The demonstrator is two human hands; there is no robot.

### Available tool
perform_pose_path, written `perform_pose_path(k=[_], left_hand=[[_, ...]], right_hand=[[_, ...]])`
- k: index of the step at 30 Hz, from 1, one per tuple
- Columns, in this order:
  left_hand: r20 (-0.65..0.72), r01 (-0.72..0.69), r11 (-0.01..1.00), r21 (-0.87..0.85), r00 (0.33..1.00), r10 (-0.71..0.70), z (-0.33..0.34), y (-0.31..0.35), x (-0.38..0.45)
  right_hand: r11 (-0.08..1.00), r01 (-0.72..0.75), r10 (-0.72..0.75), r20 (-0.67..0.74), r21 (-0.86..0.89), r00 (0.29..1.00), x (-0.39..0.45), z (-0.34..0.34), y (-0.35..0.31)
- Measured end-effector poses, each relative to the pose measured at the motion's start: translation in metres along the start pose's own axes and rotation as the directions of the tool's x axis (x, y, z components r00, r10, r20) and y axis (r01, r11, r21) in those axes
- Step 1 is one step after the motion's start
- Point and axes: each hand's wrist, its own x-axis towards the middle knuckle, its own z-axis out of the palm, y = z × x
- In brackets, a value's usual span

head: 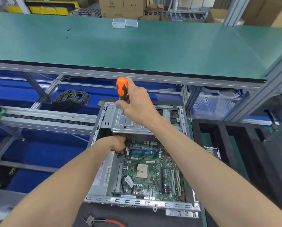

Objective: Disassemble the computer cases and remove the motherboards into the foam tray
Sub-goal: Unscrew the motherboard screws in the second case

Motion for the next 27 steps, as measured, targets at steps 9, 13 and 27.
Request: perform_pose_path(k=[9, 13, 27], left_hand=[[-0.072, -0.021, 0.997, -0.081, 0.997, 0.015, 0.007, -0.001, 0.003], [-0.106, -0.032, 0.998, -0.059, 0.994, 0.026, 0.007, 0.002, 0.003], [-0.125, -0.031, 0.993, 0.114, 0.991, 0.045, 0.006, 0.007, 0.016]], right_hand=[[0.996, -0.062, 0.067, -0.07, 0.069, 0.995, 0.007, -0.008, -0.001], [0.996, -0.058, 0.063, -0.076, 0.064, 0.995, 0.007, -0.006, -0.003], [0.993, 0.11, -0.112, -0.041, -0.037, 0.993, -0.001, 0.004, -0.011]])
